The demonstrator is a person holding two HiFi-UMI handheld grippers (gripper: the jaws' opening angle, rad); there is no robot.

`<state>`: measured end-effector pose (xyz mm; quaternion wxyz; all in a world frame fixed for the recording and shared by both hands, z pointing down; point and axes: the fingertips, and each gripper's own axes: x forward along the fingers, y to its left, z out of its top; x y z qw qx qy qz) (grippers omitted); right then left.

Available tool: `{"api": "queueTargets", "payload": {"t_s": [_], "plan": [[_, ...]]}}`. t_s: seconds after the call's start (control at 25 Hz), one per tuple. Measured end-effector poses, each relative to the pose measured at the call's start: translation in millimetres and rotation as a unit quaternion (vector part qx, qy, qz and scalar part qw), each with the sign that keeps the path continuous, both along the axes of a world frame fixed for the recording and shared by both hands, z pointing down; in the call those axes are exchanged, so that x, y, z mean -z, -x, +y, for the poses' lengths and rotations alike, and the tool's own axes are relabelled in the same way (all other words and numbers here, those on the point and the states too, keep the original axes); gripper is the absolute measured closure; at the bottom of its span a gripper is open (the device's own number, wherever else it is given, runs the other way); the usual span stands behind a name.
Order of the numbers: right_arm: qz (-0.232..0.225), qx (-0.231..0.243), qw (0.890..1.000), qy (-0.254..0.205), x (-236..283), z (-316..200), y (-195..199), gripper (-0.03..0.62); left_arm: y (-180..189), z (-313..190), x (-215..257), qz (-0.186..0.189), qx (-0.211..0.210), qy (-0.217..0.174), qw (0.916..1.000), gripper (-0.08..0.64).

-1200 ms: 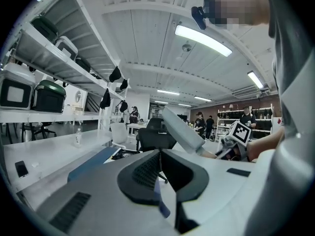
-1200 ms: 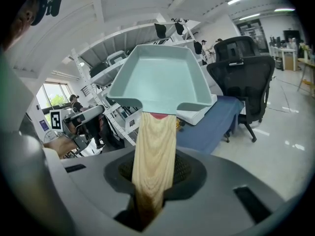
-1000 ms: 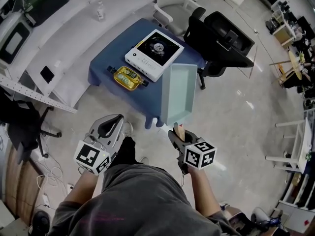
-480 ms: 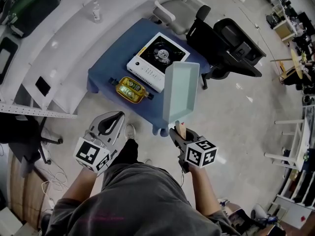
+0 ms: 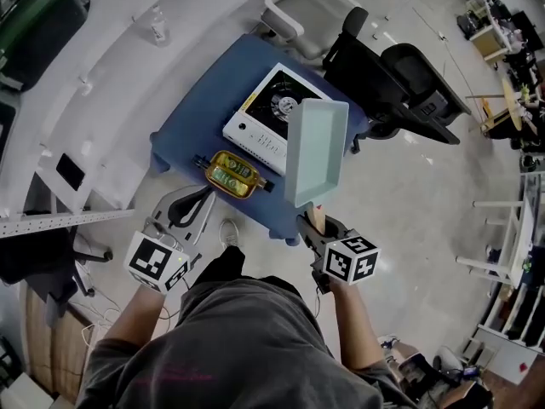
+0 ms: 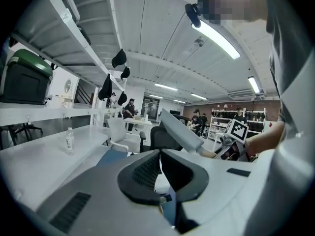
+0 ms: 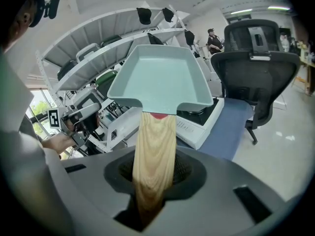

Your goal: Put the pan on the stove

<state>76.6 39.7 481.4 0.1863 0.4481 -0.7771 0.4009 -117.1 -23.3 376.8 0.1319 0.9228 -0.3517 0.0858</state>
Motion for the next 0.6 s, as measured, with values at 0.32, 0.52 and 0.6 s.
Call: {"api": "queueTargets", "payload": {"t_s": [0.32,0.52,0.6], "plan": [[0.025,-0.004,1.0,0.009,-5,-42,0,0.5,15,-41,-2,0.005,-0.003,0.0,1.0,0.549],[0.04,-0.004,0.999,0.008,-7,-63,-3,0.5,22,-55,-6,0.008,0.0,0.003,1.0,0.549],[0.045,-0.002,0.999,0.008,-8,-72,-6,0.5,23,-59,-7,0.009,0.001,0.004,1.0,0.549]]}}
